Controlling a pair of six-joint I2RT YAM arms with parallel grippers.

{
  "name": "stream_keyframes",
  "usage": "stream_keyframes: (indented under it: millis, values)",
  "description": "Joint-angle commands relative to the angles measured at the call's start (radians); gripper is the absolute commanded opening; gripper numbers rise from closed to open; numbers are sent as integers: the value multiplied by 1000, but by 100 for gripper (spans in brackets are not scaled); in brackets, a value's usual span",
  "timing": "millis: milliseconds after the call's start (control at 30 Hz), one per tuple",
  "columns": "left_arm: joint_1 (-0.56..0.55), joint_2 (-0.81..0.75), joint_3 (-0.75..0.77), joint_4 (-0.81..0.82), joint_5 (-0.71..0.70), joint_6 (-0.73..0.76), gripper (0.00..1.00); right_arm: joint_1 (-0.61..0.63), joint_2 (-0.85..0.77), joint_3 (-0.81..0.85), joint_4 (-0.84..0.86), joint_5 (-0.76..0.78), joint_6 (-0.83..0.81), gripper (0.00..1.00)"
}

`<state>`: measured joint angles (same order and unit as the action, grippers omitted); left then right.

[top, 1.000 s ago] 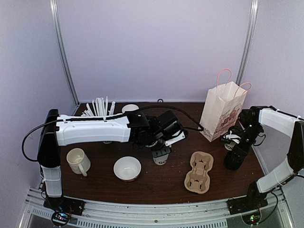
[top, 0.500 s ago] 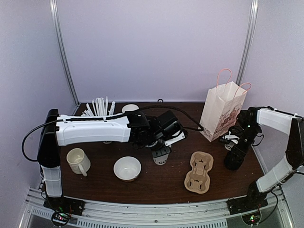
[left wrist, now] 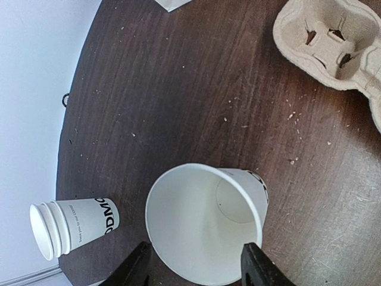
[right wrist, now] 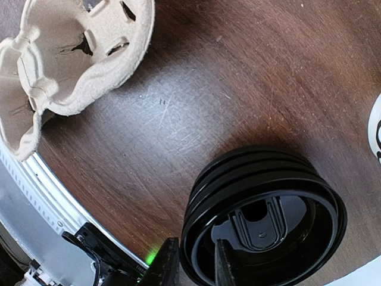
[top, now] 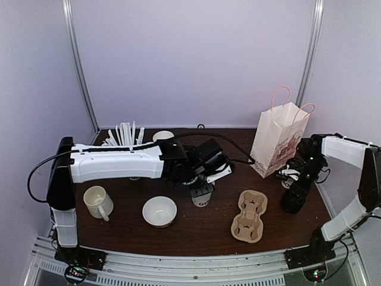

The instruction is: Pack the takeout coffee

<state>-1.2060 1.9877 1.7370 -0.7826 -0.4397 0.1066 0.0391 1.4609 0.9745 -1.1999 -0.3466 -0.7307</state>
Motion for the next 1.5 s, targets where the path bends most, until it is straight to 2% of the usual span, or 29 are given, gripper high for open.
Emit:
stream_keyframes:
  millis: [0,367,667,900,1000,1133,1200,1267,1333,1467]
  values:
    - [-4,-11,-1,8,-19,-5,51,4,8,-9,3,16,5,23]
    - [-4,-13,-3,6,-27,-2,51,5,6,6,-22,10,9,14]
    - [-3,-12,8,6,-38,5,52,7,-109,78,-145,-26,22,13]
    - [-4,-12,17,6,-35,13,52,7,-91,54,-128,15,23,12]
    - [-2,-13,13,5,-37,14,52,7,-64,57,-151,-31,1,12]
    - [-4,-20,8,5,-41,13,52,10,-70,59,-166,-59,-22,21]
    - [-4,-18,7,6,-43,11,52,18,-90,52,-182,-91,-81,31]
    - [-2,-14,9,6,-44,10,52,33,-107,28,-155,-84,-98,45]
    - [-2,-9,13,6,-41,12,52,54,-107,6,-135,-57,-109,52]
    - [-3,-6,16,5,-43,13,52,100,-71,-32,-92,-4,-99,55]
